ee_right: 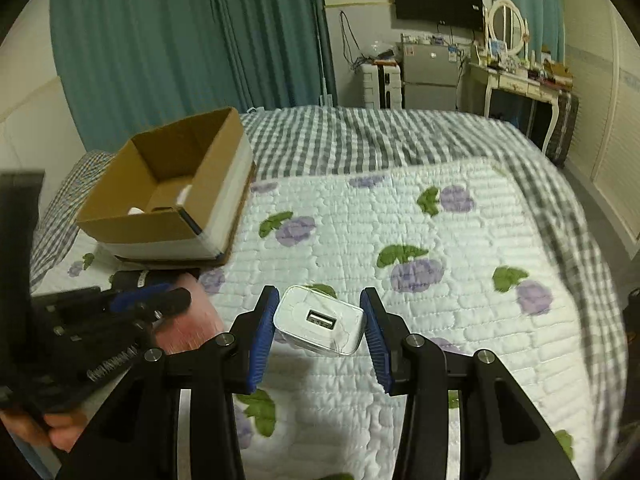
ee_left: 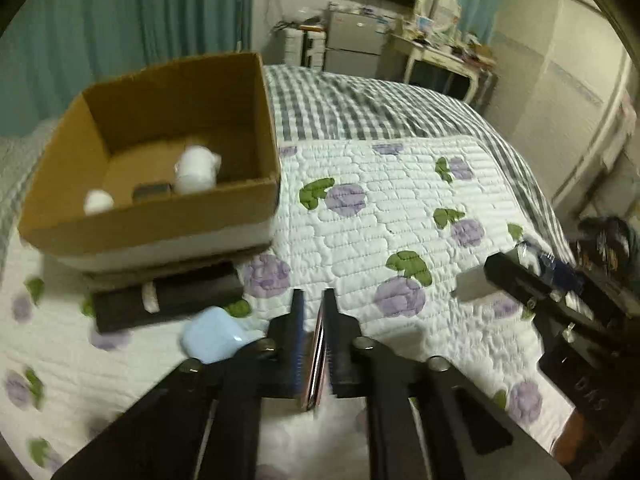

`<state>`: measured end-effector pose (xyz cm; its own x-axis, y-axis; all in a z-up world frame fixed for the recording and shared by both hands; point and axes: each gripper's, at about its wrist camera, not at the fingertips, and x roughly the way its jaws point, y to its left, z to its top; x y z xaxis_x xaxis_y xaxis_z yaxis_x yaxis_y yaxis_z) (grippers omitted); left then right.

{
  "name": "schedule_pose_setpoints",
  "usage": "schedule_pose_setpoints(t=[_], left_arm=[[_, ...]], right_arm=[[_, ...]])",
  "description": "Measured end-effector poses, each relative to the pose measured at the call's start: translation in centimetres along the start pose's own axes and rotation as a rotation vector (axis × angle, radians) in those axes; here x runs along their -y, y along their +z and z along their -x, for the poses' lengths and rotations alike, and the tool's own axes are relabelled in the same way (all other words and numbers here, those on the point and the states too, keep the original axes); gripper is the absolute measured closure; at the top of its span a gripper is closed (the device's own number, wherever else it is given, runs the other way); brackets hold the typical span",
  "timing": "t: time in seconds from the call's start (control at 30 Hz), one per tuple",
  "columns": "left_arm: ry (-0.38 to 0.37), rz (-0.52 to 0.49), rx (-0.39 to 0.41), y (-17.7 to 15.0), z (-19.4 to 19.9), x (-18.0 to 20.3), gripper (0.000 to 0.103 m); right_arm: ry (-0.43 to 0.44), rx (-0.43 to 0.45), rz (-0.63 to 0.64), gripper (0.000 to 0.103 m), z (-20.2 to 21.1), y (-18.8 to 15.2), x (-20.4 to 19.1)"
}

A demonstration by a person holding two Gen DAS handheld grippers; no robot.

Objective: Organize rigid objects
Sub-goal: 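Place the card case and white charger into the box, opening both tools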

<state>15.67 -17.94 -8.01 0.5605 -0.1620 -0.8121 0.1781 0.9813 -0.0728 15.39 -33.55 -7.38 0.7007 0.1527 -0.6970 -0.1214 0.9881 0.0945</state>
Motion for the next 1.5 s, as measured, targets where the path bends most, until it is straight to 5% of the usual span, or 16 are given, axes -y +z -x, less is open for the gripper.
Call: schedule_pose_setpoints(t=[0.1, 0.3, 0.37, 0.4, 0.43, 0.67, 0.9, 1.3, 1.5], left_arm=[[-0.057, -0.005, -0.051, -0.9, 0.1, -1.1, 0.096], [-0.052, -0.032, -0.088, -3.2, -1.5, -1.6, 0.094], [-0.027, -0.044, -0.084, -3.9, -1.7, -1.7, 0.080], [-0.012, -0.042, -0.083, -4.2, -2.0, -1.9, 0.053], [0.001, -0.040, -0.077, -4.4, -2.2, -2.0, 0.042], [0.068, -0.059, -0.074, -5.3, -5.2, -2.1, 0.036], [0.175, -0.239, -0.057, -6.0, -6.9, 1.0, 0.029], [0.049, -0.165, -0.063, -5.8, -3.8, -1.4, 0.033], [0.035, -0.128, 0.016, -3.7, 0.5, -2.7, 0.033]], right_arm=[[-0.020, 0.014, 0.015, 0.061, 1.2, 0.7, -1.1], [-0.053, 0.034, 0.039, 0.061, 2.1, 1.4, -2.9], [-0.054, 0.027, 0.047, 0.061, 1.8, 1.3, -3.1], [-0.057, 0.024, 0.050, 0.061, 1.6, 1.3, -3.2], [-0.058, 0.019, 0.051, 0.061, 1.3, 1.2, -3.1], [-0.039, -0.017, 0.034, 0.061, -1.0, 0.0, -1.9], [-0.021, -0.032, 0.014, 0.061, -2.2, -0.8, -0.9], [-0.011, -0.012, 0.010, 0.061, -0.7, -0.5, -1.1], [-0.011, 0.006, 0.038, 0.061, 1.0, 0.7, -3.0]])
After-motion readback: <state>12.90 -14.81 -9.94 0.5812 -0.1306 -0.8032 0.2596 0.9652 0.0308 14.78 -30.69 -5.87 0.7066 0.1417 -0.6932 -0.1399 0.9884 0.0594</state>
